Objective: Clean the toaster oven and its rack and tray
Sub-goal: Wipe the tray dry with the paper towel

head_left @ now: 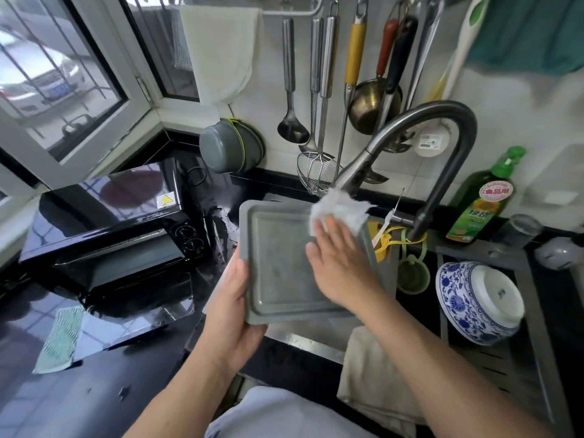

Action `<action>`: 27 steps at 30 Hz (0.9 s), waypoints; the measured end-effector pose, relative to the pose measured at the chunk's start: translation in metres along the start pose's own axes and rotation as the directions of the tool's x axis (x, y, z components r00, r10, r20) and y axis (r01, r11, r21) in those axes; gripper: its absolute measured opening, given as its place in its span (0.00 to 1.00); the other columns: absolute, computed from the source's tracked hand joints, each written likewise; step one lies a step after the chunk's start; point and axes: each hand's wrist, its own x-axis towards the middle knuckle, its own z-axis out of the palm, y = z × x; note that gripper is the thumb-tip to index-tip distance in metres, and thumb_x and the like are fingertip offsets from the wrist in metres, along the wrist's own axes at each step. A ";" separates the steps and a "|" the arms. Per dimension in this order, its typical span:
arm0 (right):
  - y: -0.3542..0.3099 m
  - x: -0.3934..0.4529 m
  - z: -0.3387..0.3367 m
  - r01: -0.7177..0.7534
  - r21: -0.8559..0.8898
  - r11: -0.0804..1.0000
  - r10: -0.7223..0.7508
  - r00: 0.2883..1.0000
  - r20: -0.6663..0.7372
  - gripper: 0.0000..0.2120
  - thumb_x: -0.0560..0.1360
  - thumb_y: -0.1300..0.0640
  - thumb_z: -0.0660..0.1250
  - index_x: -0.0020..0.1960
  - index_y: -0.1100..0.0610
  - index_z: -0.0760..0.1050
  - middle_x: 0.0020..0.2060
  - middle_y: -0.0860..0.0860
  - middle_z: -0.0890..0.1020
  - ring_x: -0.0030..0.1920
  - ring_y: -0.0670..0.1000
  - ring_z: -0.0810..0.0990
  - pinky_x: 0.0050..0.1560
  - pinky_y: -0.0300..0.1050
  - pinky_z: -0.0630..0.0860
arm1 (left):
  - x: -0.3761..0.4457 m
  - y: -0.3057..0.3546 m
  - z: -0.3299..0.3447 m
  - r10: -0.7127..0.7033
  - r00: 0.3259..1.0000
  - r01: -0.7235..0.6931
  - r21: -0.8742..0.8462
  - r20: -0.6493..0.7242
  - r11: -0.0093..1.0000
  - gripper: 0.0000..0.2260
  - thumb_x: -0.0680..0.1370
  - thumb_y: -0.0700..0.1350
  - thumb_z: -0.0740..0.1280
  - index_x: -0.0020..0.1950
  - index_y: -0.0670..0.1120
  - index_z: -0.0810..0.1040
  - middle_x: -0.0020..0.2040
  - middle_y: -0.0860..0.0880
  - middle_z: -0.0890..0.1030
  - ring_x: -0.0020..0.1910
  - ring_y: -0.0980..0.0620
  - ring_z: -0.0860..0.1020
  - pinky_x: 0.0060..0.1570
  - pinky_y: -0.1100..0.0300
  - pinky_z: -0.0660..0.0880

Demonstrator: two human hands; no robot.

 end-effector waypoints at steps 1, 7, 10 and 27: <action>0.003 0.002 0.000 -0.086 0.005 0.996 0.086 0.996 0.023 0.30 0.82 0.42 0.39 0.81 0.52 0.44 0.80 0.51 0.43 0.80 0.54 0.42 0.79 0.56 0.44 | 0.000 -0.001 0.003 0.006 1.000 -0.006 0.000 0.011 1.000 0.20 0.88 0.50 0.49 0.77 0.54 0.72 0.74 0.43 0.75 0.72 0.42 0.74 0.71 0.41 0.72; -0.039 -0.016 -0.007 0.388 0.032 0.921 -0.388 0.922 -0.006 0.27 0.83 0.46 0.45 0.80 0.53 0.53 0.80 0.48 0.50 0.80 0.49 0.45 0.79 0.51 0.45 | -0.002 -0.008 0.008 -0.069 0.997 0.070 0.050 -0.018 0.996 0.20 0.88 0.49 0.51 0.69 0.53 0.81 0.72 0.44 0.78 0.70 0.47 0.77 0.70 0.46 0.73; 0.006 0.000 -0.010 0.139 -0.055 0.989 -0.141 0.990 -0.029 0.27 0.83 0.44 0.41 0.81 0.50 0.48 0.80 0.46 0.49 0.80 0.48 0.46 0.79 0.53 0.45 | -0.003 0.000 0.007 -0.029 0.999 0.030 0.032 -0.029 0.999 0.19 0.88 0.47 0.52 0.72 0.58 0.77 0.72 0.48 0.78 0.69 0.47 0.77 0.70 0.45 0.74; 0.009 -0.078 -0.009 0.054 0.053 0.997 -0.052 0.998 -0.032 0.20 0.82 0.47 0.49 0.62 0.51 0.76 0.57 0.48 0.72 0.58 0.52 0.70 0.64 0.51 0.69 | 0.012 -0.010 -0.004 -0.001 0.975 -0.026 -0.117 -0.220 0.993 0.18 0.87 0.53 0.53 0.75 0.56 0.74 0.71 0.47 0.79 0.69 0.44 0.78 0.64 0.43 0.78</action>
